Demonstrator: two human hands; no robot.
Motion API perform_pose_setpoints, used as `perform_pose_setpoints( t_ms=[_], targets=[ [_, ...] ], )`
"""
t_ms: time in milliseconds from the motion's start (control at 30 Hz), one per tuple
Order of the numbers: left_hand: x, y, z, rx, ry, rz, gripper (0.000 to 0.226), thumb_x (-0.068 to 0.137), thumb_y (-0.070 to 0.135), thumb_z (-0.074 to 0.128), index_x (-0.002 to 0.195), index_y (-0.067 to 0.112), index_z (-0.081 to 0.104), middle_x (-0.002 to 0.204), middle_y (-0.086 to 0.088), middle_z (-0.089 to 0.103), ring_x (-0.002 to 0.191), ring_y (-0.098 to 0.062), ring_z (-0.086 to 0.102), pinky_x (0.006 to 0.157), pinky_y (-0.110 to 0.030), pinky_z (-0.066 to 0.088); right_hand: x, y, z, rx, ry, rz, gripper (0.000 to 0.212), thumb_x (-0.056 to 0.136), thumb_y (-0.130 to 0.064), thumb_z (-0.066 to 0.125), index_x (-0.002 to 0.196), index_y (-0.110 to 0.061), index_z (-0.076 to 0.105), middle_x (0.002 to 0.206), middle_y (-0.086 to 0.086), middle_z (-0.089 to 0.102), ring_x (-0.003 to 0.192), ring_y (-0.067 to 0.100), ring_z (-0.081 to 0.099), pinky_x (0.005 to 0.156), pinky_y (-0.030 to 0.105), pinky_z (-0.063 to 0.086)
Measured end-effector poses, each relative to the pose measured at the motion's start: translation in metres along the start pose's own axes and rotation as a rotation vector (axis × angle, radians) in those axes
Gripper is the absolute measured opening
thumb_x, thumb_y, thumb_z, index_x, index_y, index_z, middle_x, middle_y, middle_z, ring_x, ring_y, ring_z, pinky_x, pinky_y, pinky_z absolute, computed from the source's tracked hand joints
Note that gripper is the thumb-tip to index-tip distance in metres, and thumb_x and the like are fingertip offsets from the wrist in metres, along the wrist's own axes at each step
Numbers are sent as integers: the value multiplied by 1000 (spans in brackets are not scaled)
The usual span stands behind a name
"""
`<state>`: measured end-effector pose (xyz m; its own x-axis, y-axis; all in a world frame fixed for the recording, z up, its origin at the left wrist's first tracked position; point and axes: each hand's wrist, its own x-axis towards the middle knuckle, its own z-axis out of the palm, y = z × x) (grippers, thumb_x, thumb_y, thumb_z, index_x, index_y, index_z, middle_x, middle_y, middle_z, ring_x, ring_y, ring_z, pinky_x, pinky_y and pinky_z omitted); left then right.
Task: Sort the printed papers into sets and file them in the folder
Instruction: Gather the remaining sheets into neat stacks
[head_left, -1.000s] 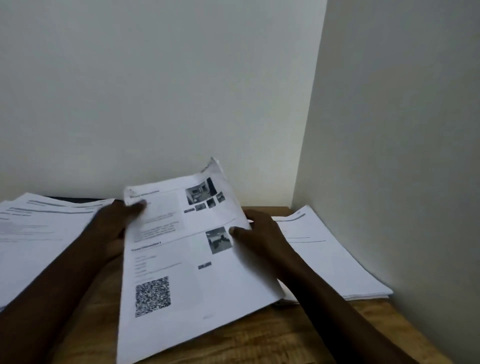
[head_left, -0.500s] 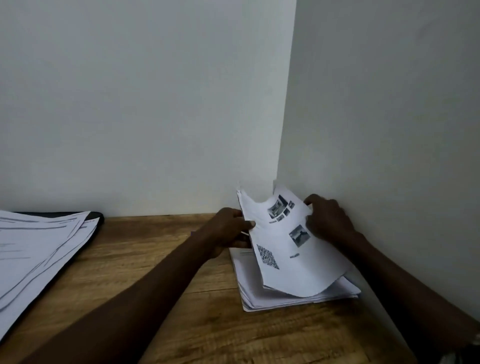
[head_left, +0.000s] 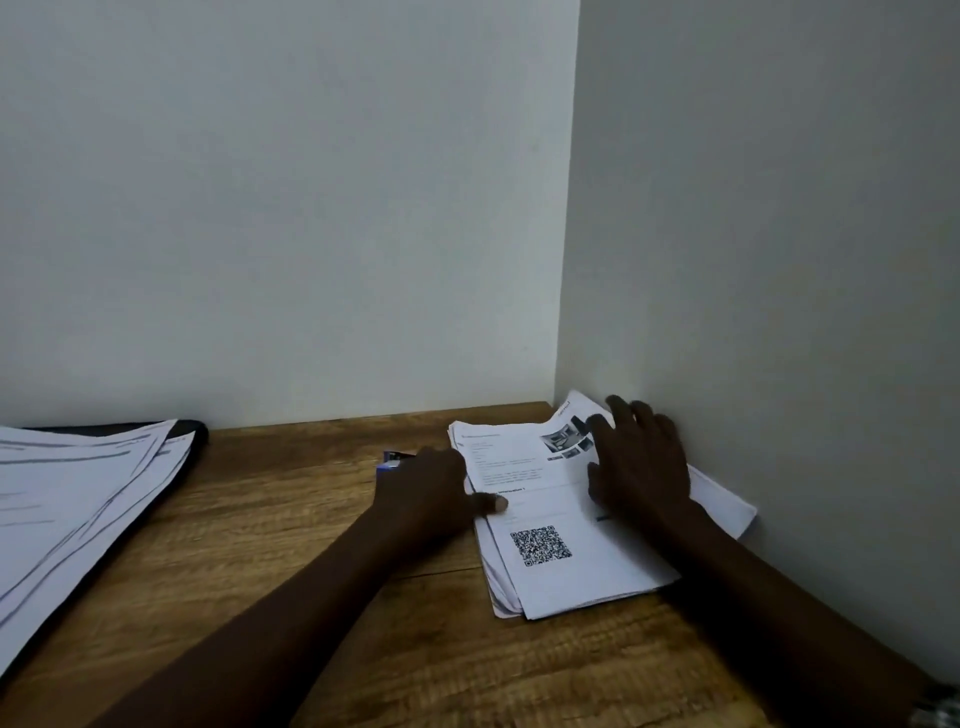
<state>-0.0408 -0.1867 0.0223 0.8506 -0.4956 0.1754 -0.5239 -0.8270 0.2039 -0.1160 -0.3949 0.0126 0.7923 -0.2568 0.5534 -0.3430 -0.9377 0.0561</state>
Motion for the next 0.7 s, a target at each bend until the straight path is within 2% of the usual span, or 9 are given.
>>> perform_pose_setpoints(
  t_ms=[33, 100, 200, 267, 333, 433, 500, 600, 700],
  targets=[
    [1, -7, -2, -2, 82, -14, 48, 88, 56, 59, 127, 28, 56, 129, 1, 59, 116, -21, 56, 83, -33, 43, 3, -3, -1, 25, 48, -22, 44, 54, -14, 79, 96, -9, 68, 116, 17, 63, 100, 39, 61, 82, 45, 48],
    [11, -25, -3, 21, 207, 24, 48, 92, 44, 59, 137, 32, 48, 137, 1, 53, 125, -21, 49, 94, -36, 42, 9, -18, -13, 170, 78, -51, 39, 66, -18, 75, 104, -13, 66, 126, 11, 58, 110, 36, 57, 85, 42, 46],
    [22, -47, 0, 79, 108, 47, 58, 91, 39, 61, 144, 34, 40, 145, 1, 45, 134, -22, 39, 107, -45, 37, 25, -49, -25, 398, 98, -39, 36, 82, -26, 65, 117, -23, 59, 137, -2, 47, 122, 22, 46, 88, 33, 41],
    [23, -53, 5, 9, 83, 25, 47, 90, 38, 62, 136, 35, 49, 137, 3, 53, 127, -19, 47, 104, -47, 40, 34, -71, -26, 556, 68, -19, 35, 82, -26, 64, 117, -24, 59, 137, -4, 46, 123, 18, 45, 87, 31, 40],
    [21, -57, 11, -17, 153, 47, 31, 90, 36, 62, 121, 35, 59, 122, 4, 60, 115, -17, 53, 98, -45, 45, 42, -92, -22, 698, 26, 13, 32, 82, -24, 66, 113, -23, 61, 133, -4, 49, 121, 15, 48, 88, 32, 42],
    [18, -68, 11, -18, 222, 43, 21, 90, 34, 63, 110, 36, 61, 111, 6, 61, 109, -17, 55, 91, -40, 48, 47, -119, -1, 843, -13, 66, 22, 80, -20, 65, 102, -25, 64, 121, -4, 57, 112, 13, 54, 85, 30, 45],
    [15, -78, 11, -49, 242, 44, 24, 89, 33, 64, 113, 35, 60, 112, 7, 59, 111, -17, 54, 89, -37, 47, 46, -131, 14, 913, -13, 102, 19, 79, -19, 64, 96, -27, 65, 113, -4, 61, 105, 13, 57, 84, 30, 46],
    [6, -87, 7, -122, 237, 61, 45, 89, 33, 65, 133, 33, 51, 133, 5, 51, 119, -17, 50, 92, -33, 45, 42, -129, 29, 931, 55, 68, 19, 78, -15, 66, 95, -23, 67, 107, -2, 65, 100, 14, 60, 87, 31, 48],
    [-2, -104, -4, -132, 226, 50, 58, 88, 42, 65, 141, 35, 42, 142, 3, 45, 121, -17, 49, 94, -34, 45, 40, -116, 29, 897, 152, 31, 16, 80, -15, 69, 96, -16, 70, 100, 1, 68, 91, 15, 62, 79, 26, 42]
  ],
)
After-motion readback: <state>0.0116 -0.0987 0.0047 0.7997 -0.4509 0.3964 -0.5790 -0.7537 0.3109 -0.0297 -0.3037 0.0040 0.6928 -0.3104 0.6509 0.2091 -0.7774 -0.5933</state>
